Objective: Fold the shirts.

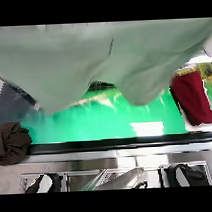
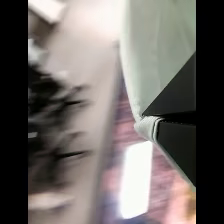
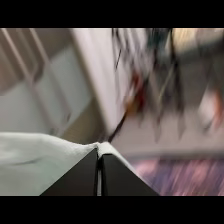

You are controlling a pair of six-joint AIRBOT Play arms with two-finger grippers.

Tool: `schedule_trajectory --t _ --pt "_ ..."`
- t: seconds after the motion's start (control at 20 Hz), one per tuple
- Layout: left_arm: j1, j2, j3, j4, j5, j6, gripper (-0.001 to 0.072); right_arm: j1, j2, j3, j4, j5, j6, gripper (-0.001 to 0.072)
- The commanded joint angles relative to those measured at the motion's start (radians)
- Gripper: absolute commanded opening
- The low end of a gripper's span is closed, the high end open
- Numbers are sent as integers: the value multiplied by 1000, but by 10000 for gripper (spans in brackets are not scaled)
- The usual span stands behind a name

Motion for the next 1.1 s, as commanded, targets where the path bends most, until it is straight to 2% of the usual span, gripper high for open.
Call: schedule_trajectory --t 0.0,0.1,0.25,0.4,0.55,0.65,0.85,1.05 --pt "155 88 300 -23 -162 -124 13 -165 90 281 -97 -3 -5 17" --pt "137 63 366 -24 -116 -159 13 -169 65 370 -150 -2 -2 18" --pt "-8 -15 341 -23 -6 -173 12 -169 -3 377 -138 -81 -2 18" --pt "-226 -67 120 5 50 -121 13 -169 -139 341 -42 -249 -3 16" --pt "-459 -171 -92 163 35 -109 13 -129 -275 206 -28 -315 -11 17" --pt "-543 -273 -201 227 26 -108 13 -65 -354 34 -34 -294 -59 16" --pt "-584 -517 -349 317 -43 -111 13 45 -595 -290 -48 -89 -149 16" --pt "-551 -779 -380 321 -108 -111 13 54 -959 -265 6 1 -191 17"
